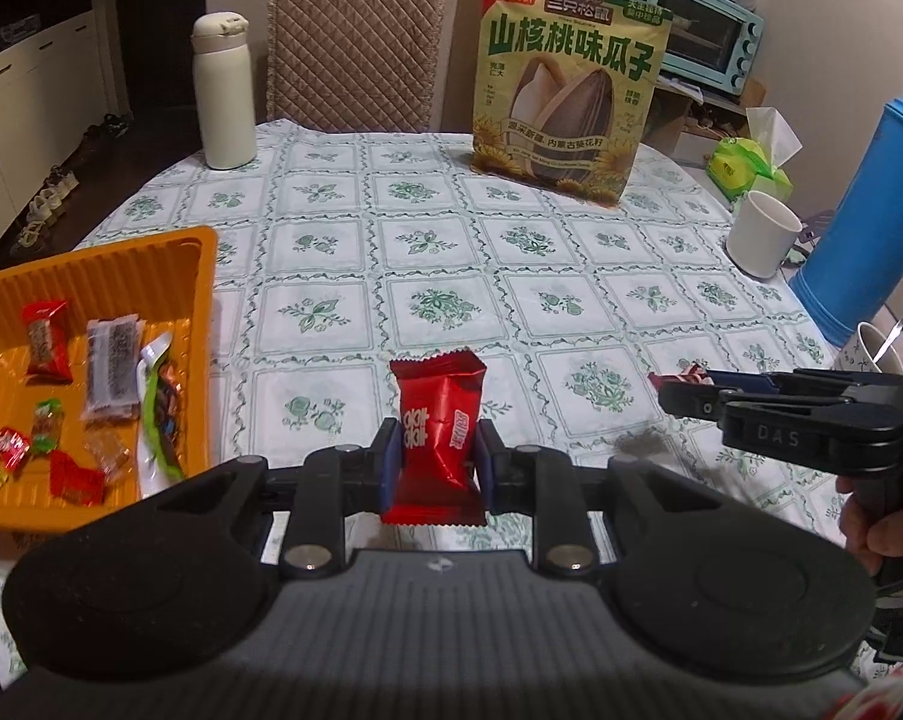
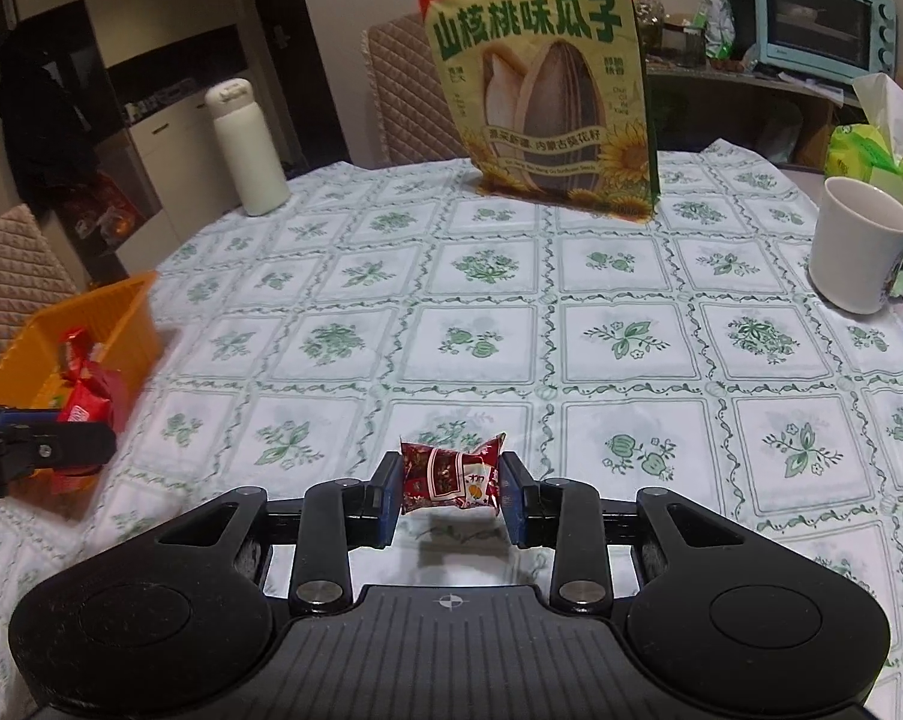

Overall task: Organize snacks
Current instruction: 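Carry the red packet with the left tool while the right tool carries the twist candy to the tray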

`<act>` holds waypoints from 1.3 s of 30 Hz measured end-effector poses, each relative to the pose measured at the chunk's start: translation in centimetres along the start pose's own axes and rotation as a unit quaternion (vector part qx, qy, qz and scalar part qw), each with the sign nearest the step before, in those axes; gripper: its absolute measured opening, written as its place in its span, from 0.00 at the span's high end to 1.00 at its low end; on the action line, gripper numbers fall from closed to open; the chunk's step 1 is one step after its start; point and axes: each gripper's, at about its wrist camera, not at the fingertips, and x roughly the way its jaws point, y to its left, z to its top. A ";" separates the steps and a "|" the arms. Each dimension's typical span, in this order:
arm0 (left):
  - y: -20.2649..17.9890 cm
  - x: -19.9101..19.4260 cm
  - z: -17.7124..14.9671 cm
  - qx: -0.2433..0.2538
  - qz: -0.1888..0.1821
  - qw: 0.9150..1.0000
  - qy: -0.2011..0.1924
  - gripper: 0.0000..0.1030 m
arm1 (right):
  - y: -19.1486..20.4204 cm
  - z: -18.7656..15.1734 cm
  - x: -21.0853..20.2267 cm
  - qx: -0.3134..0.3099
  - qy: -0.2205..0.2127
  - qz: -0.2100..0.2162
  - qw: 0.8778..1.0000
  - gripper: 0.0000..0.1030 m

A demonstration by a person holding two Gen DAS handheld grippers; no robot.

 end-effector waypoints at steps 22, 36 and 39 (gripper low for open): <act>3.4 -7.8 -4.4 -0.052 0.041 0.998 -0.019 0.78 | 6.4 -1.2 -5.4 -0.049 -0.011 0.096 0.994 0.67; 9.5 -10.9 -6.6 -0.061 0.032 0.998 0.012 0.78 | 14.9 -2.8 -5.5 -0.069 0.009 0.129 0.989 0.67; 11.1 -11.3 -6.8 -0.059 0.031 0.998 0.020 0.78 | 16.8 -3.2 -5.0 -0.072 0.016 0.129 0.989 0.67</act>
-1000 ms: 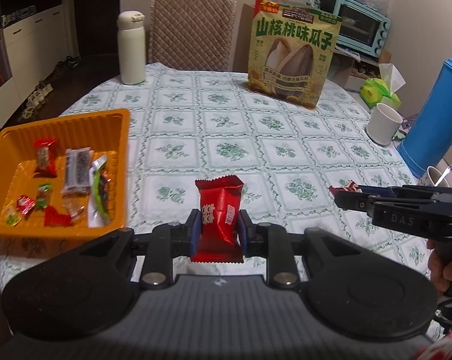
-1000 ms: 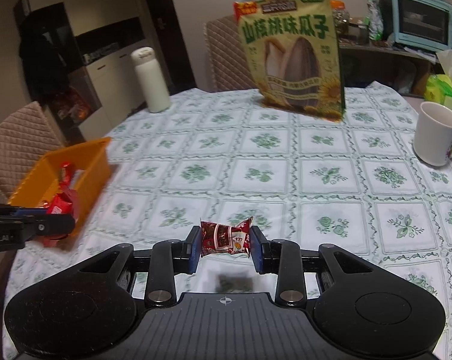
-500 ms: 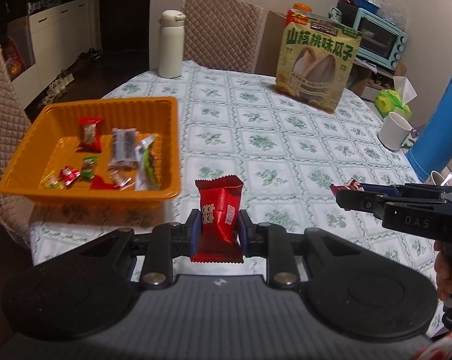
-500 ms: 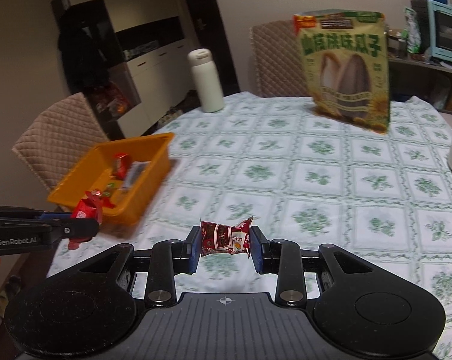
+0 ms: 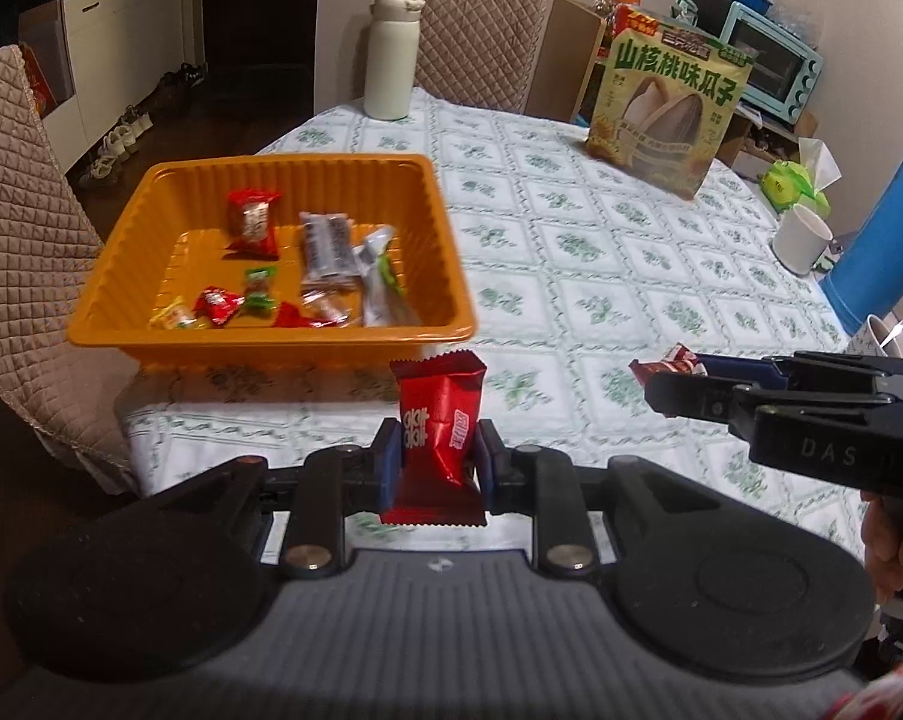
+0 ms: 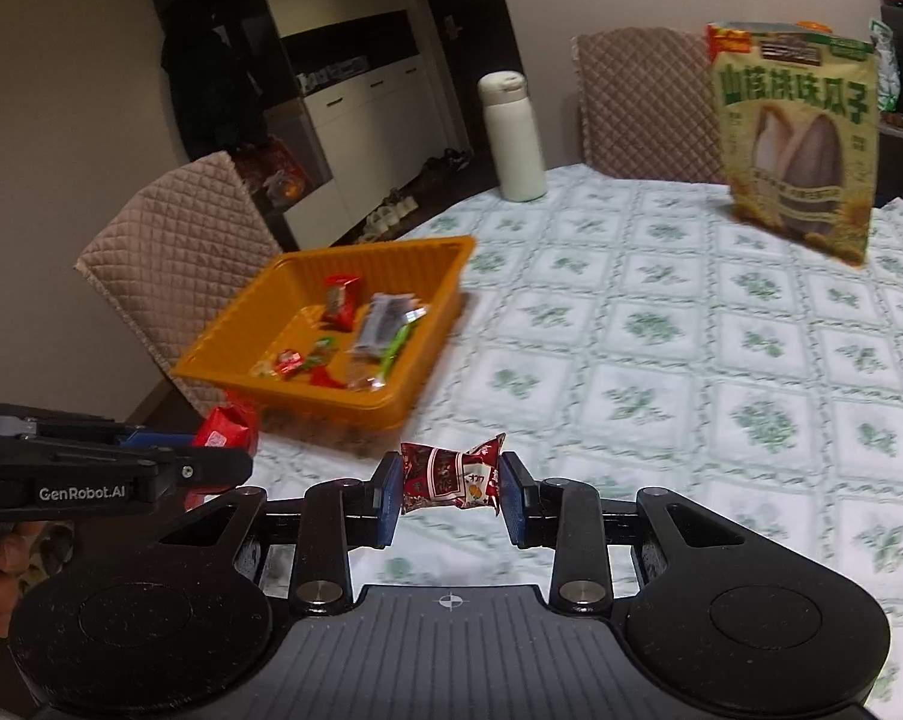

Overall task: Organize snacks
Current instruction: 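Carry the red packet with the left tool while the right tool carries the twist candy to the tray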

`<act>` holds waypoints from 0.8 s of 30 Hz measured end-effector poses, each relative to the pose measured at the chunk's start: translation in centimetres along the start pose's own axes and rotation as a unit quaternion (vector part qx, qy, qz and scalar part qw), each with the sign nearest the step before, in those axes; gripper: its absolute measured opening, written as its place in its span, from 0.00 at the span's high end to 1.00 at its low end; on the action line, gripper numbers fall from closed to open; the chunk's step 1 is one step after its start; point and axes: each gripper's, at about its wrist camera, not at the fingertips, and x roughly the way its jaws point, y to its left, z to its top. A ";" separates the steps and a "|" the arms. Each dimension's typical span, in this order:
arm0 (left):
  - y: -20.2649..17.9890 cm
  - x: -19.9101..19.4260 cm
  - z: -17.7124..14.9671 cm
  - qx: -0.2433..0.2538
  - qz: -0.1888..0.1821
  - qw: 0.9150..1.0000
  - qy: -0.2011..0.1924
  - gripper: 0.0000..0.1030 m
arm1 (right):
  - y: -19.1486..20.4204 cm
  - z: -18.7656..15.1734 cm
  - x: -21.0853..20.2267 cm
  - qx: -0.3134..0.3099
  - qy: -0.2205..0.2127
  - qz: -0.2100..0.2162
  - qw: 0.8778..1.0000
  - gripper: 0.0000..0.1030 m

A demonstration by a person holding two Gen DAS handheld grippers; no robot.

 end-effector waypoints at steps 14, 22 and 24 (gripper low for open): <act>6.6 -1.2 0.9 -0.002 -0.012 1.000 -0.008 0.78 | 6.7 1.5 4.1 -0.013 0.006 0.004 1.000 0.67; 10.3 -1.1 2.6 -0.007 -0.007 1.000 -0.022 0.78 | 9.0 3.4 7.1 -0.017 0.001 0.007 1.000 0.67; 11.3 -0.9 3.2 -0.008 -0.003 1.000 -0.026 0.78 | 9.6 4.0 7.9 -0.016 -0.003 0.008 1.000 0.67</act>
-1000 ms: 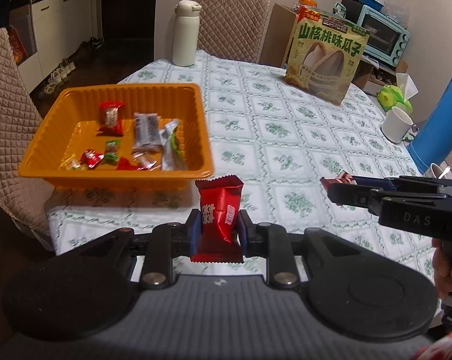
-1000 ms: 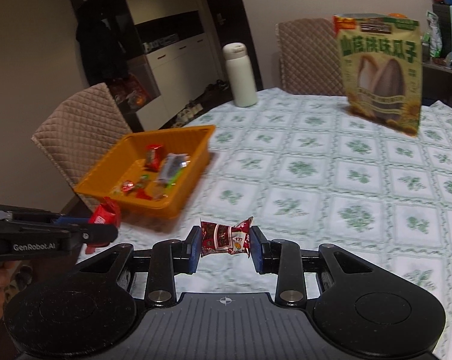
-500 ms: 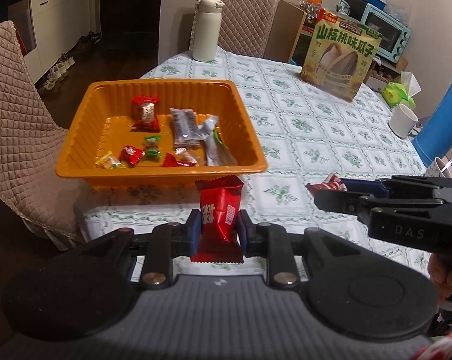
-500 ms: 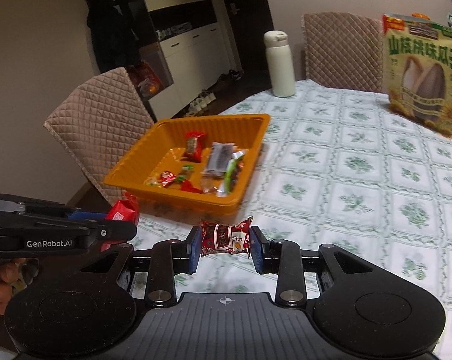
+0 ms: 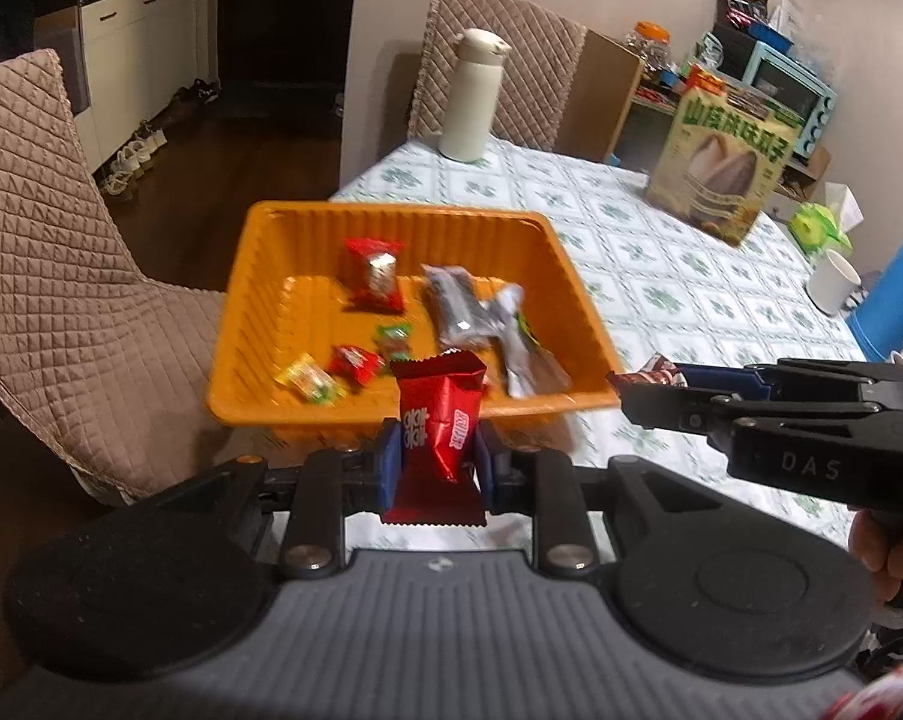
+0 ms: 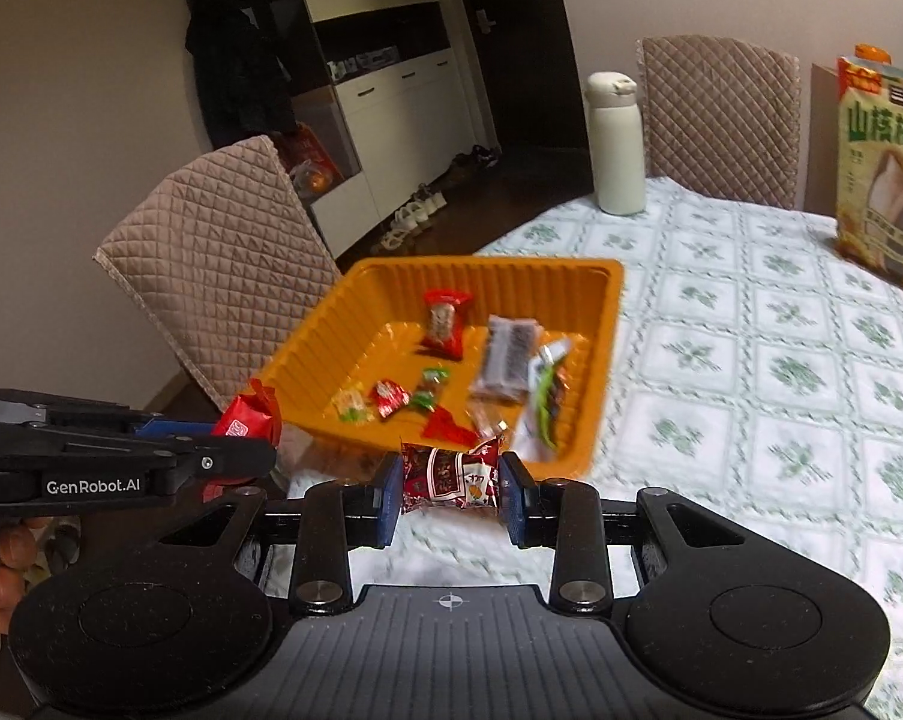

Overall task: Organize snacks
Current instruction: 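Carry the red packet with the left tool while the right tool carries the twist candy to the tray, then lower both tools into the tray and open them to release the red candies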

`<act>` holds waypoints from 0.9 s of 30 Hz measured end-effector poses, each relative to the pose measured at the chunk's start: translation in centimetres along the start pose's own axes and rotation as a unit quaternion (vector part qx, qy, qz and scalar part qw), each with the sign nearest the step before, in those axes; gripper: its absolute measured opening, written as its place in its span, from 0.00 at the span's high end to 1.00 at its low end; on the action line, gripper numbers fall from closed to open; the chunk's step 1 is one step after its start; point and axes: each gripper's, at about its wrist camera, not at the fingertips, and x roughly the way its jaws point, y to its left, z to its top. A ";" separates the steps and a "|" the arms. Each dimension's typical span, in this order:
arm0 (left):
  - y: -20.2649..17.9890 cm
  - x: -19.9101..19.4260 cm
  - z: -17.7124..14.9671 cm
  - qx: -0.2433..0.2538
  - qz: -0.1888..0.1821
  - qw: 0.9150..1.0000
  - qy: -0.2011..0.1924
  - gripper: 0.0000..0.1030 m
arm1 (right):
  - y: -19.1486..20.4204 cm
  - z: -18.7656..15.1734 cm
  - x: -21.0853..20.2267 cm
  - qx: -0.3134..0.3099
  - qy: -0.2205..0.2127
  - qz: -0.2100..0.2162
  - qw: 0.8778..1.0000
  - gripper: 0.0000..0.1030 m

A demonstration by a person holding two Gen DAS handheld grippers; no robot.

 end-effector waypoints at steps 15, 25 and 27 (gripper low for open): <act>4.9 3.8 4.9 0.003 0.022 1.000 -0.009 0.78 | 1.0 4.8 6.5 0.016 -0.012 -0.007 1.000 0.67; 6.3 8.5 6.6 0.000 0.026 0.999 0.026 0.78 | -0.1 6.2 11.0 0.035 0.005 -0.014 0.999 0.67; 6.4 9.4 6.9 0.001 0.028 0.999 0.034 0.78 | -0.3 6.3 11.7 0.034 0.009 -0.016 0.999 0.67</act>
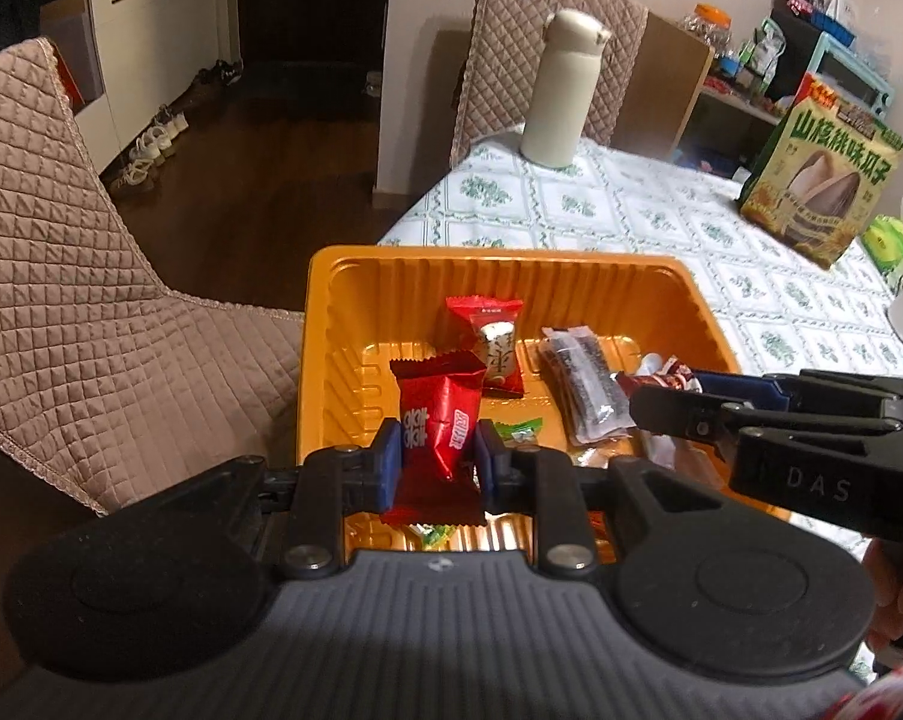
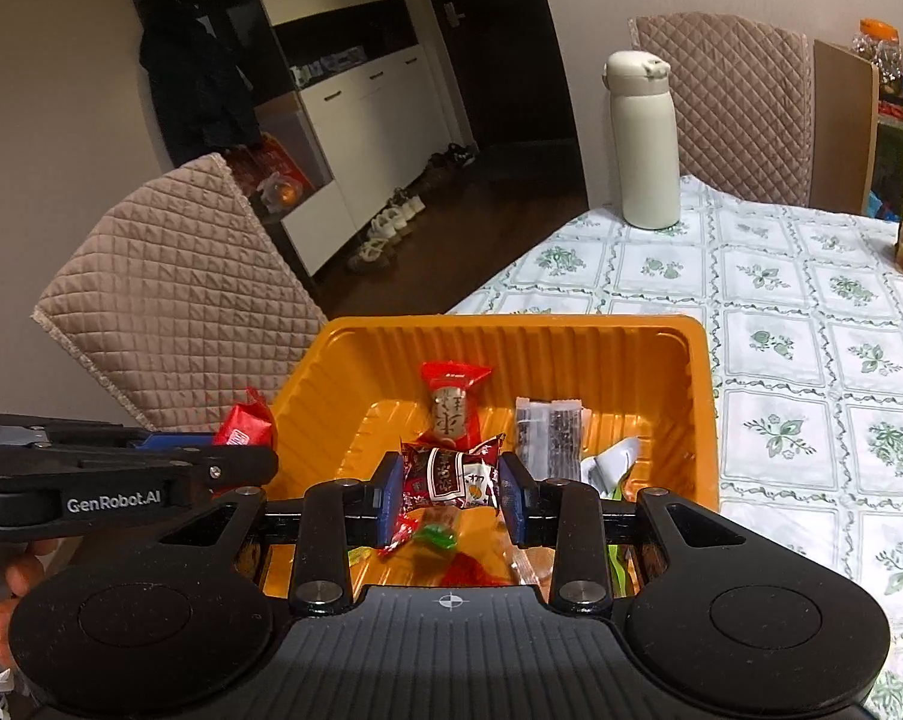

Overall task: Organize snacks
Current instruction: 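Lower both tools into the tray and open them to release the red candies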

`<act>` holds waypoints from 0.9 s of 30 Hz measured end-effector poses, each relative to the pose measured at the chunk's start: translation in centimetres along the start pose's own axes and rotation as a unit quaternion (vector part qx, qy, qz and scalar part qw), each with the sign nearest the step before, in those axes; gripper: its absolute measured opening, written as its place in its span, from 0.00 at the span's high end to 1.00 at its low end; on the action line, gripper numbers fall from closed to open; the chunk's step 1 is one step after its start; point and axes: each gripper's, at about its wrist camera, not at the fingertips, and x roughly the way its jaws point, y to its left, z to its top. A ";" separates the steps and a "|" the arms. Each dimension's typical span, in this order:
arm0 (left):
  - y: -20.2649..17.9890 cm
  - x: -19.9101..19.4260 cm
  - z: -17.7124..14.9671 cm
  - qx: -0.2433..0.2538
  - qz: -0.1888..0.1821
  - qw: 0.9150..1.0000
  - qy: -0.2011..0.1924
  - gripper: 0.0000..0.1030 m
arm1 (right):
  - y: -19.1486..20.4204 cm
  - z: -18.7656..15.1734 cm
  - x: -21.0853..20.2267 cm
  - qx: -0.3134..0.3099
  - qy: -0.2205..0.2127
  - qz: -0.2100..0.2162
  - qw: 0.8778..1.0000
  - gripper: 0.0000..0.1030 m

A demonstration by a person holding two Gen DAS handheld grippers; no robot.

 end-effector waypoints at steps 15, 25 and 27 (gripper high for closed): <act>-0.1 5.5 1.7 0.017 0.015 0.999 0.049 0.77 | -1.5 0.5 3.4 0.007 0.027 -0.015 0.999 0.67; -0.1 7.2 1.8 0.022 0.020 0.998 0.061 0.77 | -2.2 0.9 4.0 0.016 0.028 -0.019 0.999 0.67; -0.1 7.2 1.9 0.023 0.016 0.998 0.061 0.77 | -2.2 1.0 4.1 0.017 0.028 -0.019 0.999 0.67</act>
